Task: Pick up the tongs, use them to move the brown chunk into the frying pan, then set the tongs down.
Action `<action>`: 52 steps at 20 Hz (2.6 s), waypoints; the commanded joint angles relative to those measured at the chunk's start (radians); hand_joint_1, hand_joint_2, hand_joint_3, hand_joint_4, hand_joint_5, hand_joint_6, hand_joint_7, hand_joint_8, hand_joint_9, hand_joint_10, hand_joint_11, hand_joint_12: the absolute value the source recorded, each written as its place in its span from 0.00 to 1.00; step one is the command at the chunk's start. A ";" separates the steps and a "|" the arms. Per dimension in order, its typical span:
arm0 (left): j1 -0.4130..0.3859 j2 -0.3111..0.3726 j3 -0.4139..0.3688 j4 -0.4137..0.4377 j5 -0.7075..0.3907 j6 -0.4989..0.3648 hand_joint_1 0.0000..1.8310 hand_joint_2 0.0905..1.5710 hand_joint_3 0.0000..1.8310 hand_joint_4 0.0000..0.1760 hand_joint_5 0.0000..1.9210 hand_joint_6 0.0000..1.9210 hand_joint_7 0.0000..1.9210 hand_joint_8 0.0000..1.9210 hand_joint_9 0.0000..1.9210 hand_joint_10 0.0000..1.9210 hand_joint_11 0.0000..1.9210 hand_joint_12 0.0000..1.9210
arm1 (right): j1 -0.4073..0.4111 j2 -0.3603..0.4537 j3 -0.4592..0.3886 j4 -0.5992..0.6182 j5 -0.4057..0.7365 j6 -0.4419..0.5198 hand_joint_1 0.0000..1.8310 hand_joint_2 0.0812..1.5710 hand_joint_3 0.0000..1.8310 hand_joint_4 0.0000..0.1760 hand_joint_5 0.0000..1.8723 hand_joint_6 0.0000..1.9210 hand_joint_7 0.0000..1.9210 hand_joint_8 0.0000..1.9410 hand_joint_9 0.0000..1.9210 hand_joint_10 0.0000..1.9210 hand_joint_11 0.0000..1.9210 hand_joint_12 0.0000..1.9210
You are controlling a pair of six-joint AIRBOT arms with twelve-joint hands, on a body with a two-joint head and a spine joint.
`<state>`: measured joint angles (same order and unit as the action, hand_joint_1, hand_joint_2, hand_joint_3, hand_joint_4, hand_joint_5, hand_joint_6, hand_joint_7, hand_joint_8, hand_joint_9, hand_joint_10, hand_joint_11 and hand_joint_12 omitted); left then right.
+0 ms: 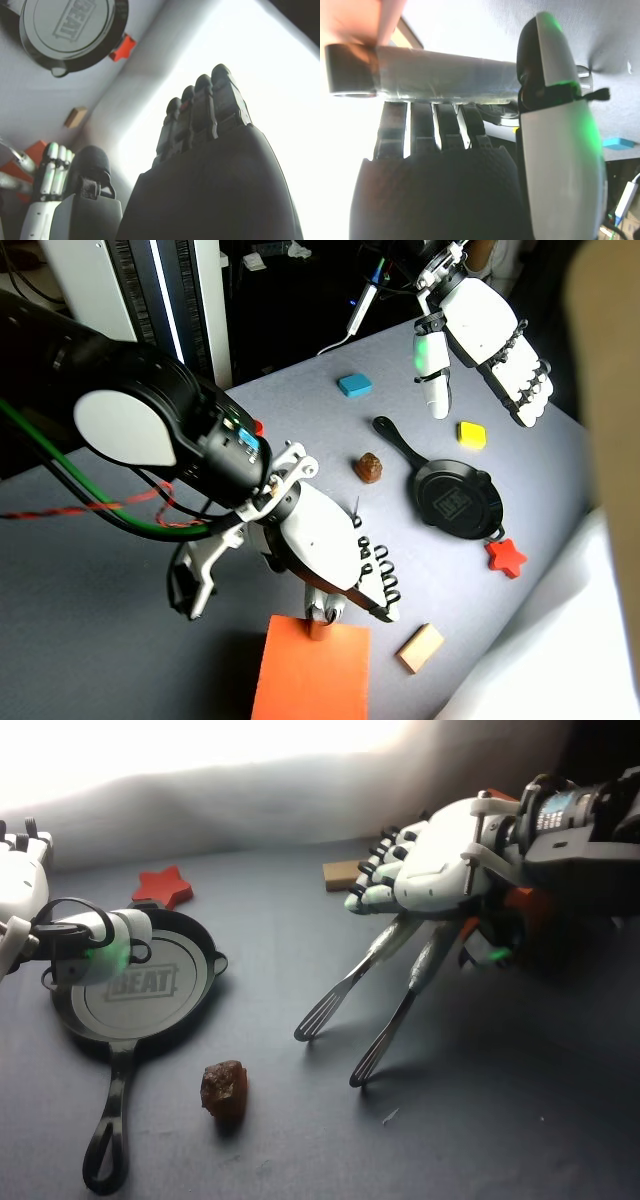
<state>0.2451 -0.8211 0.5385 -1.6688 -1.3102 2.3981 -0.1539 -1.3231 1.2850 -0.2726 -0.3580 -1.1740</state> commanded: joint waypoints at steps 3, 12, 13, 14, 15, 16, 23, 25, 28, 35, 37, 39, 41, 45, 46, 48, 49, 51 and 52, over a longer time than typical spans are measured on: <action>-0.009 0.003 -0.003 0.096 -0.046 0.009 0.00 0.80 0.00 0.00 0.00 0.00 0.00 0.00 0.00 0.00 0.00 0.00 | -0.017 -0.016 0.010 -0.010 0.096 -0.048 0.58 0.64 0.00 0.00 0.00 0.00 0.00 0.00 0.00 0.00 0.00 0.00; -0.008 0.003 -0.004 0.096 -0.046 0.009 0.01 0.81 0.00 0.00 0.00 0.00 0.00 0.00 0.00 0.00 0.00 0.00 | -0.045 -0.045 0.060 -0.010 0.121 -0.088 0.60 0.65 0.00 0.00 0.00 0.00 0.00 0.00 0.00 0.00 0.00 0.00; -0.006 0.003 -0.005 0.096 -0.046 0.009 0.01 0.81 0.00 0.00 0.00 0.00 0.00 0.00 0.00 0.00 0.00 0.00 | -0.047 -0.045 0.066 -0.010 0.128 -0.094 0.60 0.66 0.01 0.00 0.01 0.00 0.01 0.00 0.00 0.00 0.00 0.00; -0.006 0.003 -0.006 0.095 -0.046 0.009 0.00 0.81 0.00 0.00 0.00 0.00 0.00 0.00 0.00 0.00 0.00 0.00 | -0.048 -0.045 0.072 -0.010 0.131 -0.094 0.60 0.67 0.01 0.00 0.02 0.01 0.02 0.01 0.01 0.01 0.00 0.00; -0.006 0.003 -0.006 0.092 -0.046 0.009 0.02 0.81 0.00 0.00 0.00 0.00 0.00 0.00 0.00 0.00 0.00 0.00 | -0.048 -0.045 0.077 -0.010 0.131 -0.093 0.59 0.68 0.01 0.00 0.05 0.01 0.05 0.01 0.04 0.00 0.00 0.06; -0.006 0.003 -0.006 0.079 -0.046 0.009 0.02 0.81 0.00 0.00 0.00 0.00 0.00 0.00 0.00 0.00 0.00 0.00 | -0.049 -0.045 0.081 -0.010 0.131 -0.091 0.60 0.68 0.01 0.00 0.09 0.01 0.09 0.01 0.08 0.01 0.00 0.16; -0.005 0.004 -0.008 0.046 -0.046 0.009 0.00 0.80 0.00 0.00 0.00 0.00 0.00 0.00 0.00 0.00 0.00 0.00 | -0.055 -0.041 0.083 -0.010 0.127 -0.083 0.53 0.73 0.01 0.00 0.34 0.02 0.37 0.01 0.35 0.02 0.05 0.67; -0.005 0.004 -0.007 0.039 -0.046 0.009 0.00 0.80 0.00 0.00 0.00 0.00 0.00 0.00 0.00 0.00 0.00 0.00 | -0.052 -0.042 0.083 -0.010 0.121 -0.079 0.55 0.76 0.01 0.00 0.39 0.03 0.42 0.02 0.41 0.04 0.11 0.68; -0.011 0.005 -0.009 0.029 -0.047 0.009 0.00 0.80 0.00 0.00 0.00 0.00 0.00 0.00 0.00 0.00 0.00 0.00 | -0.042 -0.042 0.082 -0.010 0.117 -0.070 0.58 0.77 0.00 0.00 0.44 0.03 0.48 0.02 0.47 0.05 0.18 0.69; -0.085 0.021 -0.026 0.006 -0.098 0.044 0.00 0.80 0.00 0.00 0.00 0.00 0.00 0.00 0.00 0.00 0.00 0.00 | 0.018 -0.036 0.063 -0.009 0.094 -0.024 0.60 0.78 0.00 0.00 0.40 0.69 0.57 0.02 0.54 0.09 0.28 0.70; -0.102 0.025 -0.022 0.015 -0.102 0.054 0.00 0.80 0.00 0.00 0.00 0.00 0.00 0.00 0.00 0.00 0.01 0.00 | 0.036 -0.024 0.040 -0.009 0.081 0.001 0.60 0.77 0.00 0.00 0.40 0.68 0.57 0.02 0.54 0.09 0.28 0.70; -0.104 0.027 -0.017 0.029 -0.104 0.053 0.00 0.80 0.00 0.00 0.00 0.00 0.00 0.00 0.00 0.00 0.00 0.00 | 0.062 0.000 0.002 -0.009 0.065 0.032 0.60 0.77 0.00 0.00 0.41 0.68 0.58 0.02 0.54 0.09 0.29 0.70; -0.094 0.033 -0.017 0.022 -0.106 0.054 0.00 0.80 0.00 0.00 0.00 0.00 0.00 0.00 0.00 0.00 0.00 0.00 | 0.098 0.029 -0.041 -0.008 0.034 0.095 0.60 0.77 0.00 0.00 0.41 0.67 0.58 0.02 0.55 0.10 0.29 0.70; -0.092 0.036 -0.021 -0.032 -0.138 0.054 0.00 0.80 0.00 0.00 0.00 0.00 0.00 0.00 0.00 0.00 0.00 0.00 | 0.151 0.068 -0.130 -0.324 -0.083 0.550 0.60 0.77 0.00 0.00 0.41 0.68 0.57 0.01 0.53 0.10 0.27 0.71; -0.091 0.035 -0.027 -0.032 -0.180 0.054 0.00 0.80 0.00 0.00 0.00 0.00 0.00 0.00 0.00 0.00 0.00 0.00 | 0.158 0.075 -0.159 -0.443 -0.132 0.682 0.59 0.78 0.00 0.00 0.39 0.70 0.56 0.00 0.52 0.10 0.25 0.72; -0.090 0.034 -0.034 -0.032 -0.263 0.054 0.00 0.80 0.00 0.00 0.00 0.00 0.00 0.00 0.00 0.00 0.00 0.00 | 0.164 0.088 -0.222 -0.566 -0.216 0.852 0.60 0.77 0.00 0.00 0.40 0.69 0.56 0.01 0.52 0.10 0.25 0.72; -0.090 0.033 -0.035 -0.032 -0.288 0.054 0.00 0.80 0.00 0.00 0.00 0.00 0.00 0.00 0.00 0.00 0.00 0.00 | 0.165 0.094 -0.249 -0.603 -0.249 0.913 0.60 0.77 0.00 0.00 0.40 0.69 0.56 0.00 0.52 0.10 0.25 0.72; -0.092 0.032 -0.040 -0.032 -0.358 0.054 0.00 0.80 0.00 0.00 0.00 0.00 0.00 0.00 0.00 0.00 0.00 0.00 | 0.159 0.107 -0.332 -0.765 -0.328 1.087 0.60 0.78 0.00 0.00 0.40 0.69 0.55 0.00 0.51 0.10 0.24 0.72; -0.092 0.031 -0.042 -0.032 -0.384 0.054 0.00 0.80 0.00 0.00 0.00 0.00 0.00 0.00 0.00 0.00 0.00 0.00 | 0.152 0.110 -0.365 -0.841 -0.347 1.145 0.59 0.78 0.00 0.00 0.39 0.70 0.55 0.00 0.50 0.10 0.24 0.72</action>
<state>0.1589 -0.7940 0.4973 -1.7969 -1.6272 2.4462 -0.0162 -1.2179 0.9058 -1.0695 -0.7280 -0.0212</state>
